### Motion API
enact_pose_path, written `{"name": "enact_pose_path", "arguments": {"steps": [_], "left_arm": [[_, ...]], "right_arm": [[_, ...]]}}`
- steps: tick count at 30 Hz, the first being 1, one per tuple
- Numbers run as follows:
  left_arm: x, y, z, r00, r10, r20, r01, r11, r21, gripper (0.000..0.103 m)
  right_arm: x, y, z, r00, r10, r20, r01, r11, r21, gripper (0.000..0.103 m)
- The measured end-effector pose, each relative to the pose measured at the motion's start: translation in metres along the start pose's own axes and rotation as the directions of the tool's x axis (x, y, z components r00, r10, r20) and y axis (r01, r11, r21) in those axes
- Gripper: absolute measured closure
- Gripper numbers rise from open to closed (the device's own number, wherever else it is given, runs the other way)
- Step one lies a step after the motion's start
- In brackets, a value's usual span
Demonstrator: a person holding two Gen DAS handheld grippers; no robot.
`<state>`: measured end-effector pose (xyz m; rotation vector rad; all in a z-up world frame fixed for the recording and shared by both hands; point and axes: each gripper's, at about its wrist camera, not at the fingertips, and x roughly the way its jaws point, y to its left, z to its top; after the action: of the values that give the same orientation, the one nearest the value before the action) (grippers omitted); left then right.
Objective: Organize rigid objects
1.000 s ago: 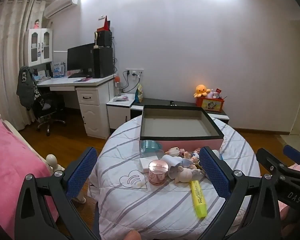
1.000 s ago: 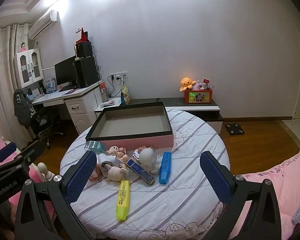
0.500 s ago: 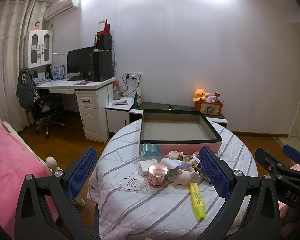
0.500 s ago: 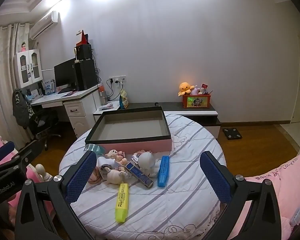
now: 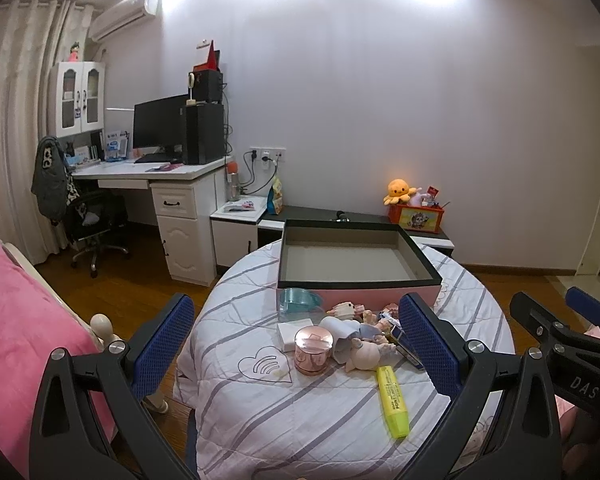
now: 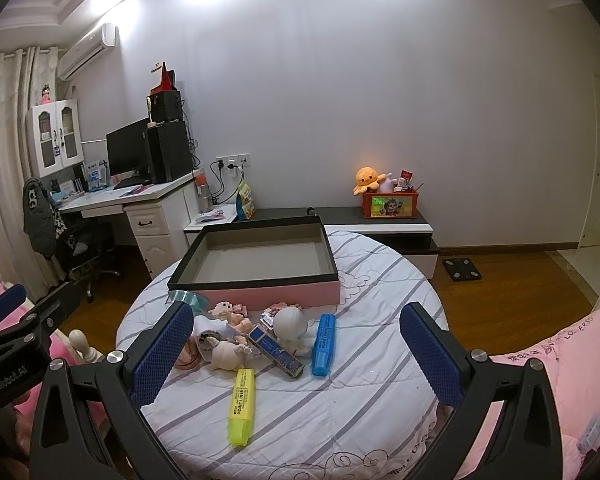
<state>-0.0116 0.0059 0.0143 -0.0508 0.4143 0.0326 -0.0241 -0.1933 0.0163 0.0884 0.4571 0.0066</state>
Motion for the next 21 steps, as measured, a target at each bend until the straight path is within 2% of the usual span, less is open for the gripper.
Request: {"name": "enact_pose_path", "arguments": {"steps": [21], "left_arm": [[-0.002, -0.0014, -0.0033, 1.0, -0.011, 0.003, 0.011, 1.0, 0.004, 0.0]], "right_arm": [[0.0004, -0.0045, -0.0013, 1.0, -0.003, -0.002, 0.003, 1.0, 0.007, 0.0]]}}
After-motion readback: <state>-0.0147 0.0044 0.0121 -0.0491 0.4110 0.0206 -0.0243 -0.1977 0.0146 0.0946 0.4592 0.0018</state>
